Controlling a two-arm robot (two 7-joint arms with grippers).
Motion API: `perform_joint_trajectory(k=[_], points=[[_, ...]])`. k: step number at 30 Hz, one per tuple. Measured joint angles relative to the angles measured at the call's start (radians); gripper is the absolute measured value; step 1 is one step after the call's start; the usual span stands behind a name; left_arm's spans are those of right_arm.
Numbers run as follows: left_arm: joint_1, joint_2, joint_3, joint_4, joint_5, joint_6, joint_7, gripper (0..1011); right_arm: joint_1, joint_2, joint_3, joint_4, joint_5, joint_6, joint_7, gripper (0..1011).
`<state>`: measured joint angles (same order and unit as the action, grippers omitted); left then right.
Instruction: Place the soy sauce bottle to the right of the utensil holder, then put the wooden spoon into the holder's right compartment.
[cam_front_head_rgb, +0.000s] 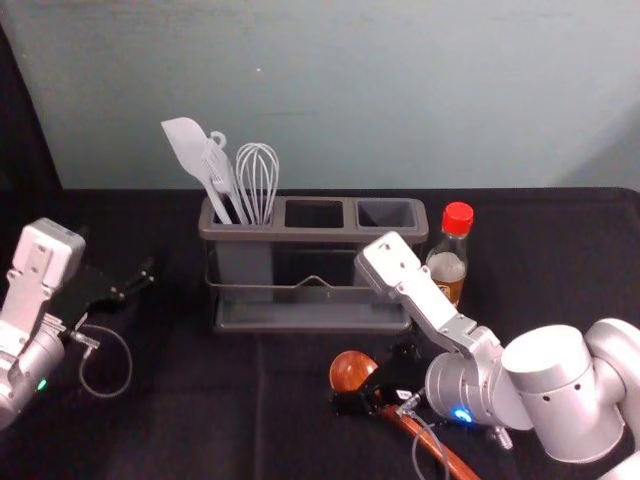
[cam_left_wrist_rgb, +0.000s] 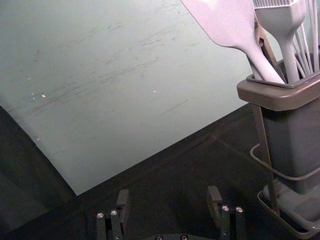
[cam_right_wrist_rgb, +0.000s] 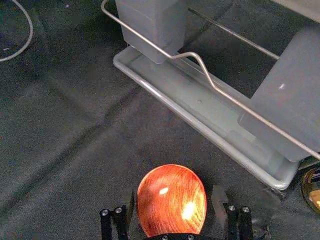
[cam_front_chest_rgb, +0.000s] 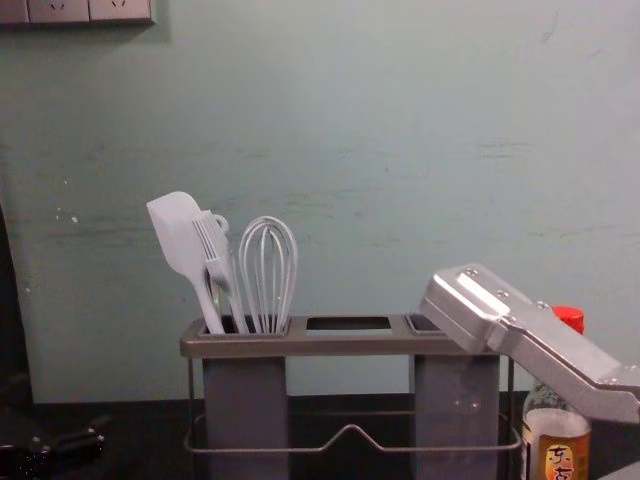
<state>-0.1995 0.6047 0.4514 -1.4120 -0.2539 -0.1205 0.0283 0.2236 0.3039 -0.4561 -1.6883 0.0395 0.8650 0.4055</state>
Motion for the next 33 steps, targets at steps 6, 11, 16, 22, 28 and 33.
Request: perform_joint_trajectory(k=[6,11,16,22,28,33], points=[[0.0,0.0,0.0,0.0,0.0,0.0,0.0,1011,-0.003,-0.009,0.005,0.009,-0.012,-0.004,0.009,1002],[0.0,0.0,0.0,0.0,0.0,0.0,0.0,1011,-0.004,-0.012,0.005,0.012,-0.023,-0.006,0.015,1000],[0.0,0.0,0.0,0.0,0.0,0.0,0.0,1011,-0.005,-0.013,0.005,0.013,-0.037,-0.006,0.025,1002],[0.0,0.0,0.0,0.0,0.0,0.0,0.0,1011,-0.009,-0.016,0.009,0.016,-0.047,-0.014,0.036,979],[0.0,0.0,0.0,0.0,0.0,0.0,0.0,1011,-0.017,-0.024,0.02,0.011,-0.06,-0.018,0.038,868],[0.0,0.0,0.0,0.0,0.0,0.0,0.0,1012,-0.034,-0.023,0.033,-0.024,-0.07,-0.017,0.039,837]])
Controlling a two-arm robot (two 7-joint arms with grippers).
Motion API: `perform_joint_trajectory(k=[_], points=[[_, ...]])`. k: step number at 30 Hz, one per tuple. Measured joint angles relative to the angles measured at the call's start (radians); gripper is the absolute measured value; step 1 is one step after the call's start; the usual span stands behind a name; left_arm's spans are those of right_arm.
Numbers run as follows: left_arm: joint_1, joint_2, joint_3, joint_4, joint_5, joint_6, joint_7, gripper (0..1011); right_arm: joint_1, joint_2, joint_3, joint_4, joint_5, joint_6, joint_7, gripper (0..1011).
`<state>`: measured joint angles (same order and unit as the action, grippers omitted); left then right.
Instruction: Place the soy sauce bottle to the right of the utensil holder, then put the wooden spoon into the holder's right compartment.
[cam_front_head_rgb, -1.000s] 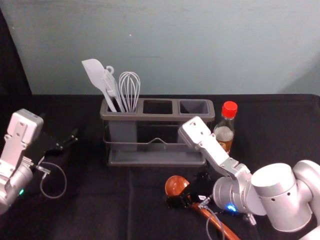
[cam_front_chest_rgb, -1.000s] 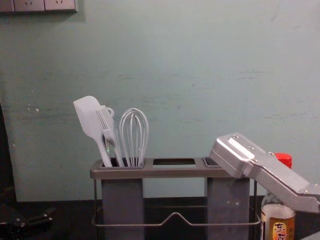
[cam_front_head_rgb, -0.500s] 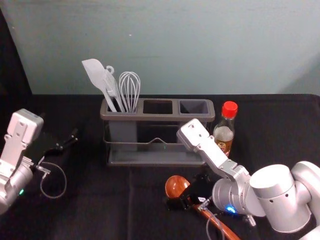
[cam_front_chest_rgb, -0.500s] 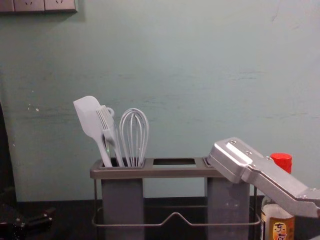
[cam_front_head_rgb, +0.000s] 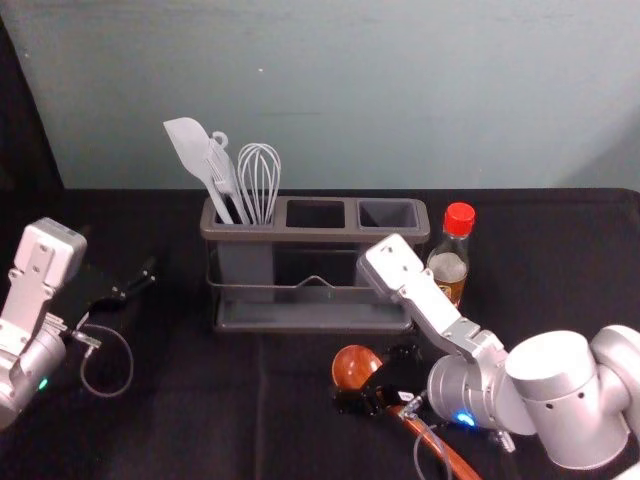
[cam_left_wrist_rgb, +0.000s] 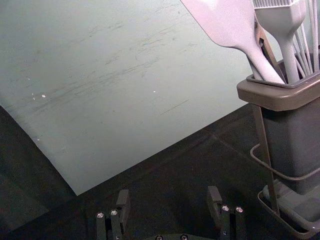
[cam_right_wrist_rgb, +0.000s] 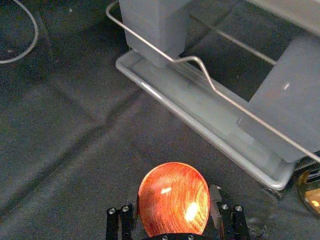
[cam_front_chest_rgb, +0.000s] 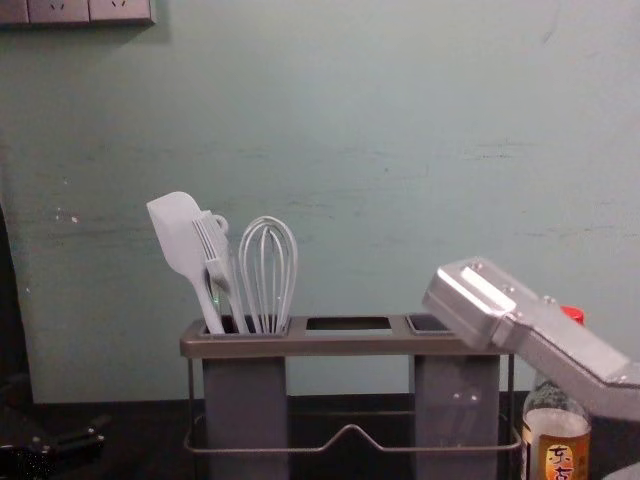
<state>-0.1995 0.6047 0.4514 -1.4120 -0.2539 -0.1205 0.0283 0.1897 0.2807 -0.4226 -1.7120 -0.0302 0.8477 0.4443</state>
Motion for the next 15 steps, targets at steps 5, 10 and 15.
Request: perform_joint_trajectory(k=[5,10,15], points=[[0.0,0.0,0.0,0.0,0.0,0.0,0.0,1011,-0.032,0.016,0.021,-0.069,-0.007,-0.013,0.004,838],[0.0,0.0,0.0,0.0,0.0,0.0,0.0,1012,-0.094,0.044,0.067,-0.152,0.011,-0.116,0.014,837],[0.0,0.0,0.0,0.0,0.0,0.0,0.0,1012,-0.178,0.067,0.14,-0.228,0.071,-0.289,0.012,837]])
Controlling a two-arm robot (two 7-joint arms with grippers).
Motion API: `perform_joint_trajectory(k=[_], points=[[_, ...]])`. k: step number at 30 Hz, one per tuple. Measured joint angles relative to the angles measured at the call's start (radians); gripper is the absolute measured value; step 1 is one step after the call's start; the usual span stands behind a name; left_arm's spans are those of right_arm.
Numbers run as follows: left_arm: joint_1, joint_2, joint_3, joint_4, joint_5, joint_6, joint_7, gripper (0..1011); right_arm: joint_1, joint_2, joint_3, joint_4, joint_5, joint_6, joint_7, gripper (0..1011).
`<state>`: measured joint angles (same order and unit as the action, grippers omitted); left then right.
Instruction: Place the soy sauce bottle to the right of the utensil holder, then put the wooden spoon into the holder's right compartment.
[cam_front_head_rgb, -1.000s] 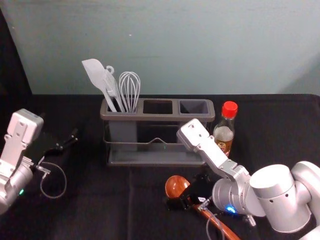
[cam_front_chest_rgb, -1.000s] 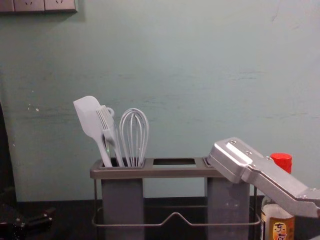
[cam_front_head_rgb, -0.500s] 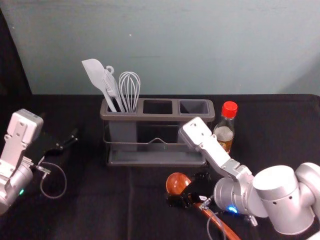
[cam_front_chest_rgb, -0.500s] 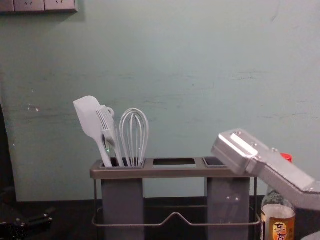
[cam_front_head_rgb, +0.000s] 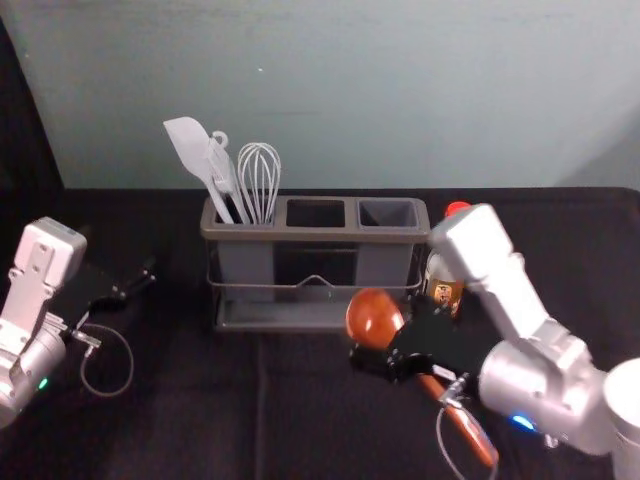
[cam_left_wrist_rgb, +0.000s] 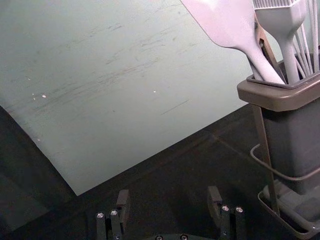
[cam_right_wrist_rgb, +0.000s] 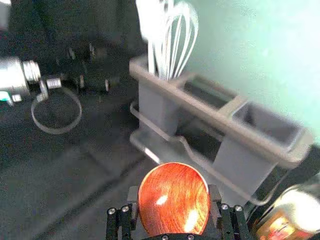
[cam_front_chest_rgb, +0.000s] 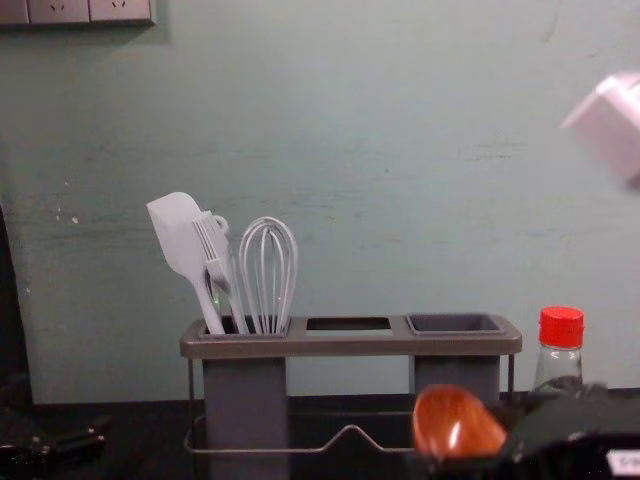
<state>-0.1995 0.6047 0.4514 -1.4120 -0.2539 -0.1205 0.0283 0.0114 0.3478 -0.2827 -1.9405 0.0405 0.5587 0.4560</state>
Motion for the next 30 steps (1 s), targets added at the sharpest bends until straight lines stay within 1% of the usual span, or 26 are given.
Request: perform_joint_trajectory(k=[1,2,3,4,7,8,11,12,14,15,17,18,20,24,30], points=[[0.0,0.0,0.0,0.0,0.0,0.0,0.0,1011,-0.011,0.002,0.01,-0.007,0.008,-0.023,-0.002,837],[0.0,0.0,0.0,0.0,0.0,0.0,0.0,1011,-0.031,0.004,0.029,-0.019,0.024,-0.071,-0.007,838],[0.0,0.0,0.0,0.0,0.0,0.0,0.0,1012,-0.04,0.005,0.039,-0.023,0.033,-0.094,-0.008,837],[0.0,0.0,0.0,0.0,0.0,0.0,0.0,1011,-0.056,0.006,0.056,-0.031,0.049,-0.138,-0.012,837],[0.0,0.0,0.0,0.0,0.0,0.0,0.0,1011,-0.081,0.006,0.08,-0.041,0.071,-0.213,-0.02,838],[0.0,0.0,0.0,0.0,0.0,0.0,0.0,1011,-0.097,0.004,0.095,-0.045,0.082,-0.264,-0.03,838],[0.0,0.0,0.0,0.0,0.0,0.0,0.0,1012,-0.118,-0.003,0.114,-0.046,0.096,-0.343,-0.046,837],[0.0,0.0,0.0,0.0,0.0,0.0,0.0,1011,-0.131,-0.007,0.122,-0.046,0.103,-0.393,-0.055,838],[0.0,0.0,0.0,0.0,0.0,0.0,0.0,1011,-0.142,-0.012,0.131,-0.046,0.108,-0.448,-0.067,838],[0.0,0.0,0.0,0.0,0.0,0.0,0.0,1011,-0.154,-0.017,0.139,-0.046,0.112,-0.498,-0.077,837],[0.0,0.0,0.0,0.0,0.0,0.0,0.0,1011,-0.163,-0.022,0.145,-0.046,0.116,-0.539,-0.087,837],[0.0,0.0,0.0,0.0,0.0,0.0,0.0,1012,-0.172,-0.028,0.151,-0.046,0.118,-0.58,-0.1,838],[0.0,0.0,0.0,0.0,0.0,0.0,0.0,1012,-0.183,-0.033,0.156,-0.046,0.121,-0.626,-0.115,837],[0.0,0.0,0.0,0.0,0.0,0.0,0.0,1012,-0.192,-0.03,0.159,-0.051,0.127,-0.649,-0.126,837],[0.0,0.0,0.0,0.0,0.0,0.0,0.0,1011,-0.193,-0.028,0.159,-0.052,0.13,-0.652,-0.128,838]])
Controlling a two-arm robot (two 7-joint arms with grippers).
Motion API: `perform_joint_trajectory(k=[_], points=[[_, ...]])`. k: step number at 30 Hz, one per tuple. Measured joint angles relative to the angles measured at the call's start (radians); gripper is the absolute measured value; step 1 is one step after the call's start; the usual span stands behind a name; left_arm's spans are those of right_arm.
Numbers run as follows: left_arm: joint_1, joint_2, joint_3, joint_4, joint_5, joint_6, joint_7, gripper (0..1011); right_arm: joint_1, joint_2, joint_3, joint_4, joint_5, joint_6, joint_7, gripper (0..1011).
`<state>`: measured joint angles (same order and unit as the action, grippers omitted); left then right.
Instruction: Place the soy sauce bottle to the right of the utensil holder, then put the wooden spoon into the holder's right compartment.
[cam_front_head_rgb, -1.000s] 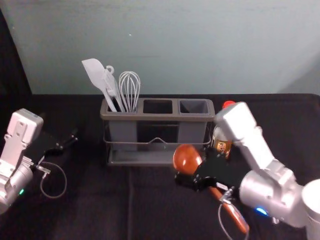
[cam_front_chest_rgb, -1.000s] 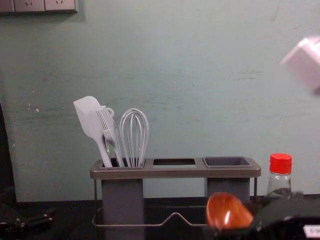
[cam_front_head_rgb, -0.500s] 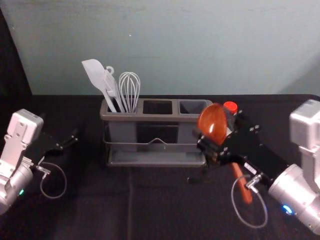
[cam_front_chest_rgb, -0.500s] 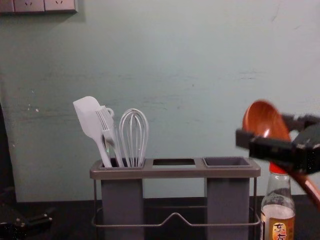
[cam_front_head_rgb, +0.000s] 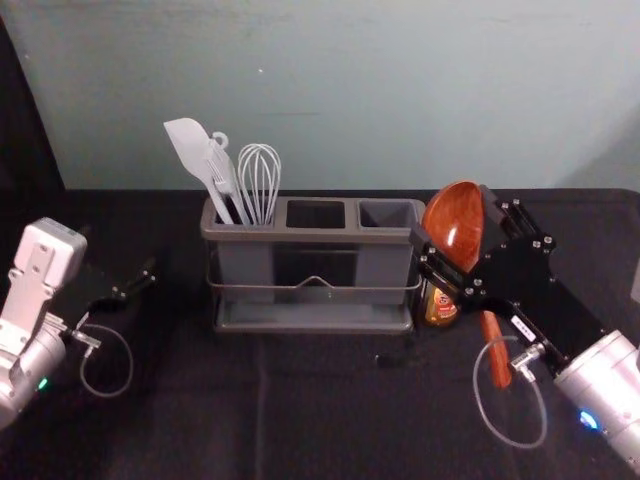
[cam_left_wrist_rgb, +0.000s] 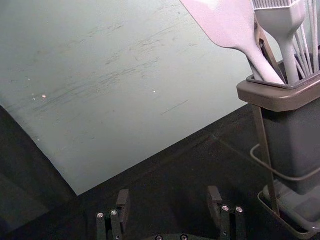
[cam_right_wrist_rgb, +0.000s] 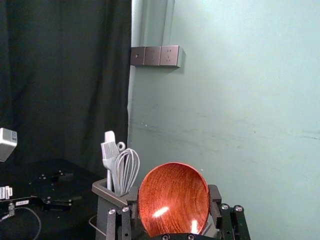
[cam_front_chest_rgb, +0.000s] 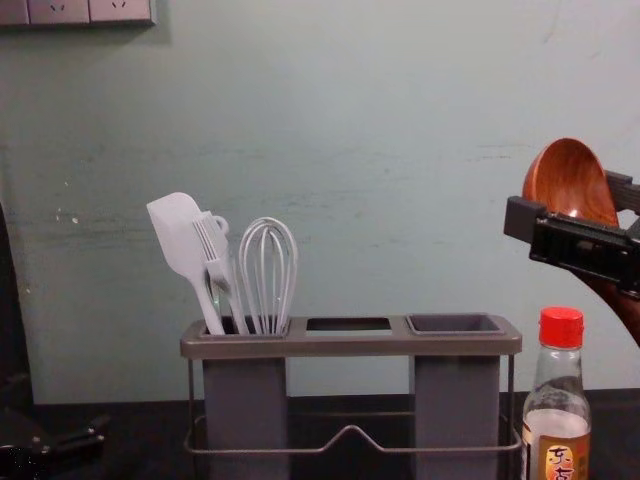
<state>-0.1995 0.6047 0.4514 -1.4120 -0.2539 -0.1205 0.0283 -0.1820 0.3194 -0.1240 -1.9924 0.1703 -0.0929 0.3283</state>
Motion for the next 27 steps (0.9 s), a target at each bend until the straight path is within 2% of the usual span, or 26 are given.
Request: perform_joint_trajectory(k=[24,27], points=[[0.0,0.0,0.0,0.0,0.0,0.0,0.0,1011,0.004,-0.002,-0.002,0.003,-0.005,0.007,0.001,837],[0.0,0.0,0.0,0.0,0.0,0.0,0.0,1011,0.015,-0.004,-0.011,0.013,-0.004,0.006,-0.001,838]])
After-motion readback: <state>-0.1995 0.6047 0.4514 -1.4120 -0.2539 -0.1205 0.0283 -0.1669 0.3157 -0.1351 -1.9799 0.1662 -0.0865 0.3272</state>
